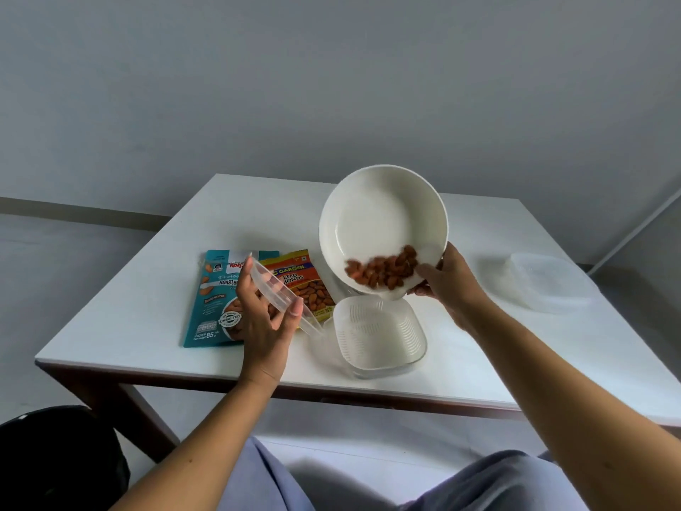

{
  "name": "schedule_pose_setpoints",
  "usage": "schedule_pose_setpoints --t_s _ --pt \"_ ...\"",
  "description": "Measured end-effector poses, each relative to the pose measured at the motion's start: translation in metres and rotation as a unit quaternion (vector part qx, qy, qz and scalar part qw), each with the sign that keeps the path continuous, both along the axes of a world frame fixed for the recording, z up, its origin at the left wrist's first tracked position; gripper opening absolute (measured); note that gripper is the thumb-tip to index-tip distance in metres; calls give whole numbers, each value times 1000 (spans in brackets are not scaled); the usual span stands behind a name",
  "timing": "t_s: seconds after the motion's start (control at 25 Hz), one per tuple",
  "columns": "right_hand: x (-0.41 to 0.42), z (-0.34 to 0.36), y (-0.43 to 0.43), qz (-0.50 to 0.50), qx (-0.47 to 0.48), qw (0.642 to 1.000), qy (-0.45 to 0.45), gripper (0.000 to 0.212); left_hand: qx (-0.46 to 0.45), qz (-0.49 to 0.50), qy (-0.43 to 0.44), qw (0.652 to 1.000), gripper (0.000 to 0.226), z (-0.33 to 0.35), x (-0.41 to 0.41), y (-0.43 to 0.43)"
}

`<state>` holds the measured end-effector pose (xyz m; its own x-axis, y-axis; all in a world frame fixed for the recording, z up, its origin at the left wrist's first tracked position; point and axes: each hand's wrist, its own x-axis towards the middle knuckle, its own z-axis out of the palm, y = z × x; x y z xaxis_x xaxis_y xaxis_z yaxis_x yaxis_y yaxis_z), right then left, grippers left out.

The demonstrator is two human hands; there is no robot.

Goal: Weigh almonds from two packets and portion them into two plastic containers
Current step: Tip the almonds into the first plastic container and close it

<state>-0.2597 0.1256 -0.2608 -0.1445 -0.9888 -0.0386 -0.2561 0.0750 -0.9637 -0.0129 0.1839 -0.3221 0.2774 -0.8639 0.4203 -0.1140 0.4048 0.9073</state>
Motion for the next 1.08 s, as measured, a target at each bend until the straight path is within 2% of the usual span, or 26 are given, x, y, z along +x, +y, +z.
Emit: schedule_pose_setpoints --t_s 0.16,0.36,0.6,0.72,0.84,0.92,1.0,1.08 --pt "-6 -14 29 2 -98 992 75 41 1 -4 11 1000 115 1 0 0" --pt "-6 -20 43 4 -241 965 102 25 1 -6 18 1000 111 0 -2 1" --pt "-3 -15 42 1 -317 940 128 26 -11 -3 1 1000 107 2 -2 1" --pt "1 -9 30 -31 -257 960 110 29 -1 0 5 1000 114 3 -2 1" --pt "10 6 11 -59 -162 982 82 49 6 -1 -5 1000 108 -1 0 -1" --pt "17 15 -2 -61 -98 993 32 58 12 2 -7 1000 106 -4 1 -2" --pt "20 17 -19 -73 -18 997 -28 55 20 6 -8 1000 105 -3 0 -1" --pt "25 11 -32 -85 41 995 -28 52 20 7 0 1000 105 -1 -1 0"
